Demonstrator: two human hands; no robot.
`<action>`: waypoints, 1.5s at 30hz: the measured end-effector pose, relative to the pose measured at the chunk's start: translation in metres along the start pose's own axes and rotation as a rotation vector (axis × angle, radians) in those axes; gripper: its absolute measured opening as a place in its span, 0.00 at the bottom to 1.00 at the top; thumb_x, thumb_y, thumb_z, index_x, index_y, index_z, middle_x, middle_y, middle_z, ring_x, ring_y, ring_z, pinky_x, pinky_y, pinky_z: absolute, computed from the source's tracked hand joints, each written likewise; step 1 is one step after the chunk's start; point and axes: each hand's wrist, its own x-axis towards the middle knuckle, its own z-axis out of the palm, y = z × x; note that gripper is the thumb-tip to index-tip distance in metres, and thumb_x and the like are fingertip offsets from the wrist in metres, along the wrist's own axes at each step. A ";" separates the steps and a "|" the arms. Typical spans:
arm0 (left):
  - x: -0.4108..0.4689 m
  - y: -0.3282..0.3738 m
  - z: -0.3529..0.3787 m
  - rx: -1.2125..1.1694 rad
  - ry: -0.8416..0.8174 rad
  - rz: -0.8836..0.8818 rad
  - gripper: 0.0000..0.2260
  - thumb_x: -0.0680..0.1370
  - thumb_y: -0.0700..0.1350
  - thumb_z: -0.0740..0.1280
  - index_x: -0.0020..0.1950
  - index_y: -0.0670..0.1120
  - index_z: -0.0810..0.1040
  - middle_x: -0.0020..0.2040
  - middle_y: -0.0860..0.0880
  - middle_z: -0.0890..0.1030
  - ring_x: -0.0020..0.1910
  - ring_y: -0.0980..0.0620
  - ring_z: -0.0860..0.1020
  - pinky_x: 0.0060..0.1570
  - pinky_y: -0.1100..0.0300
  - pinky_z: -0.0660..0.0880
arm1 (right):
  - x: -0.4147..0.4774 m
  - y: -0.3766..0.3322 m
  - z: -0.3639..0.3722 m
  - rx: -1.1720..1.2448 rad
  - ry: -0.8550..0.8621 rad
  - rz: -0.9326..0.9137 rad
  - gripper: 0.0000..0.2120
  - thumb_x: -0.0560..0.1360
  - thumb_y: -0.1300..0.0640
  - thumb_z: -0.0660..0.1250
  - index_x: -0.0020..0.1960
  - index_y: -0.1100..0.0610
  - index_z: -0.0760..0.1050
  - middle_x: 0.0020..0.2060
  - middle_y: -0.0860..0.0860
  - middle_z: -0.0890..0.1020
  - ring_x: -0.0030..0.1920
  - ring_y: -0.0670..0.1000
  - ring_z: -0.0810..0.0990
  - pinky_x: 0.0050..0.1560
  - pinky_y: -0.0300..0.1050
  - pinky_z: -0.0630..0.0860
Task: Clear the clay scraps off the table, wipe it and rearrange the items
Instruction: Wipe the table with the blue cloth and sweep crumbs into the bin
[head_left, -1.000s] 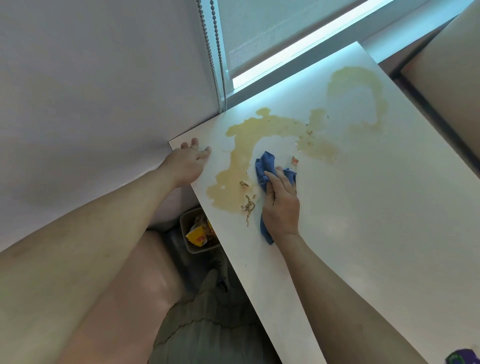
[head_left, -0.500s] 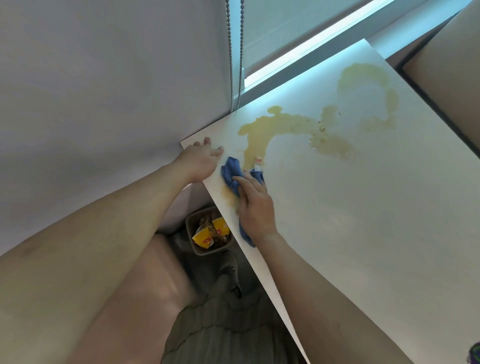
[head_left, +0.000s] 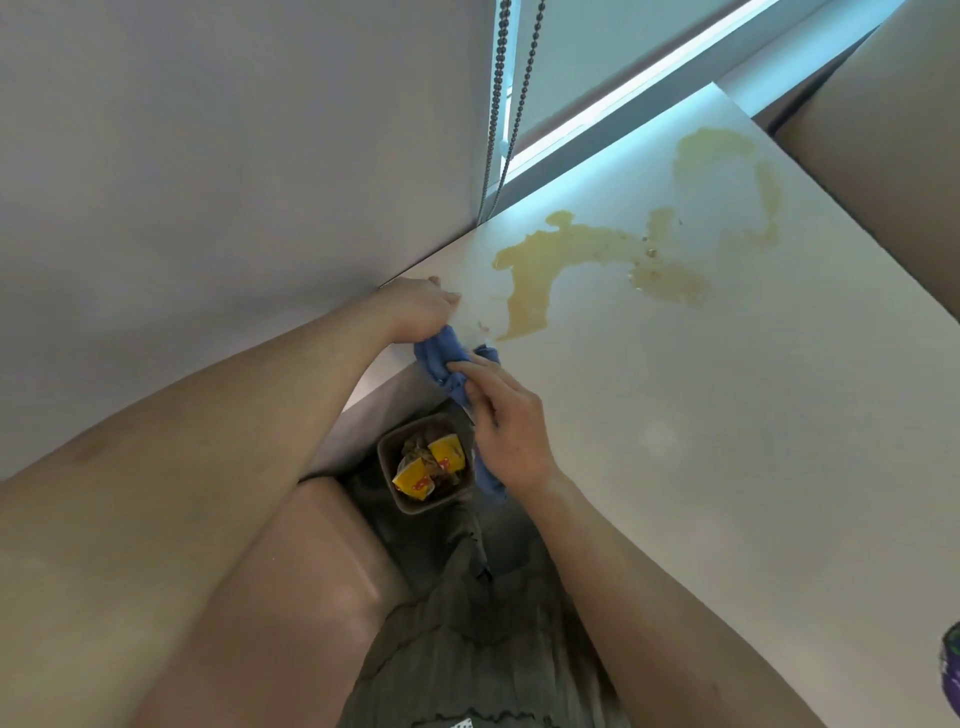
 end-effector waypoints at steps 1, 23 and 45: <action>0.000 -0.002 -0.001 0.017 -0.003 0.024 0.24 0.86 0.38 0.50 0.84 0.46 0.57 0.82 0.37 0.57 0.79 0.40 0.62 0.75 0.51 0.62 | 0.004 0.004 -0.010 -0.025 0.058 0.001 0.14 0.81 0.68 0.64 0.63 0.59 0.81 0.62 0.53 0.83 0.65 0.50 0.79 0.68 0.39 0.72; -0.002 -0.018 -0.005 0.028 0.017 0.045 0.19 0.85 0.38 0.52 0.77 0.41 0.64 0.75 0.37 0.68 0.70 0.39 0.72 0.66 0.52 0.70 | 0.020 0.012 -0.028 -0.095 0.235 0.065 0.12 0.83 0.63 0.62 0.61 0.60 0.81 0.61 0.54 0.83 0.62 0.47 0.80 0.66 0.39 0.73; 0.049 0.071 -0.023 -0.006 0.208 -0.125 0.18 0.85 0.51 0.59 0.64 0.39 0.77 0.56 0.40 0.79 0.54 0.39 0.77 0.52 0.51 0.72 | 0.082 0.151 -0.212 -0.674 0.574 0.973 0.30 0.85 0.47 0.50 0.82 0.60 0.51 0.82 0.60 0.48 0.82 0.59 0.45 0.78 0.66 0.41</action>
